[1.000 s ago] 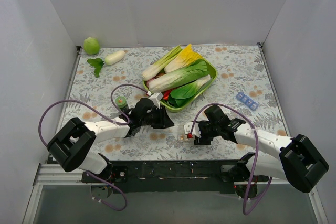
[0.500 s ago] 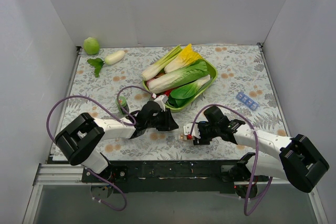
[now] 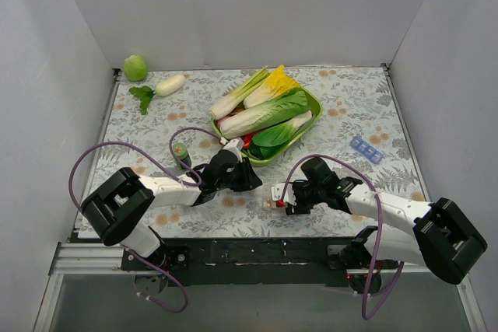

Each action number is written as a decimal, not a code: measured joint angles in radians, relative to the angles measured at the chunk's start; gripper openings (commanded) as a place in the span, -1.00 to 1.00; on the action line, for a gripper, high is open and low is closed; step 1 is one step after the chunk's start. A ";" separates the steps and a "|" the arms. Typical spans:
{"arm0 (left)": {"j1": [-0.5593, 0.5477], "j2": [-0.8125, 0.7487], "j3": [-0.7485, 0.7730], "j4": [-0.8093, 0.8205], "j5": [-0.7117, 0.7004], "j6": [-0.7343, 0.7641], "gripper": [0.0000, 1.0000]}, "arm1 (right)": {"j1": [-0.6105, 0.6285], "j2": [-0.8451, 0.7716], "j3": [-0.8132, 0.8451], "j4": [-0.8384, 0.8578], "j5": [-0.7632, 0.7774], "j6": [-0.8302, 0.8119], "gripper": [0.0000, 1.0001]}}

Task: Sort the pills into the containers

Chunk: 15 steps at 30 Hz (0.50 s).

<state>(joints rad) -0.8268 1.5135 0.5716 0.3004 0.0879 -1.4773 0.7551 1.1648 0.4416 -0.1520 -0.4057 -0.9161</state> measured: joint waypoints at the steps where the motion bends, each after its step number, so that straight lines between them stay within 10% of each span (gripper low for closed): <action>1: 0.000 -0.002 0.000 0.000 -0.004 -0.001 -0.44 | 0.000 0.000 0.000 0.001 0.000 0.000 0.11; 15: 0.000 -0.018 -0.005 0.039 -0.016 -0.001 -0.38 | 0.005 0.007 0.000 0.012 -0.002 -0.003 0.10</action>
<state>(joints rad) -0.8268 1.4952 0.5663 0.3397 0.0723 -1.4780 0.7605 1.1717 0.4419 -0.1402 -0.4076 -0.9195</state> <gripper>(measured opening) 0.308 0.553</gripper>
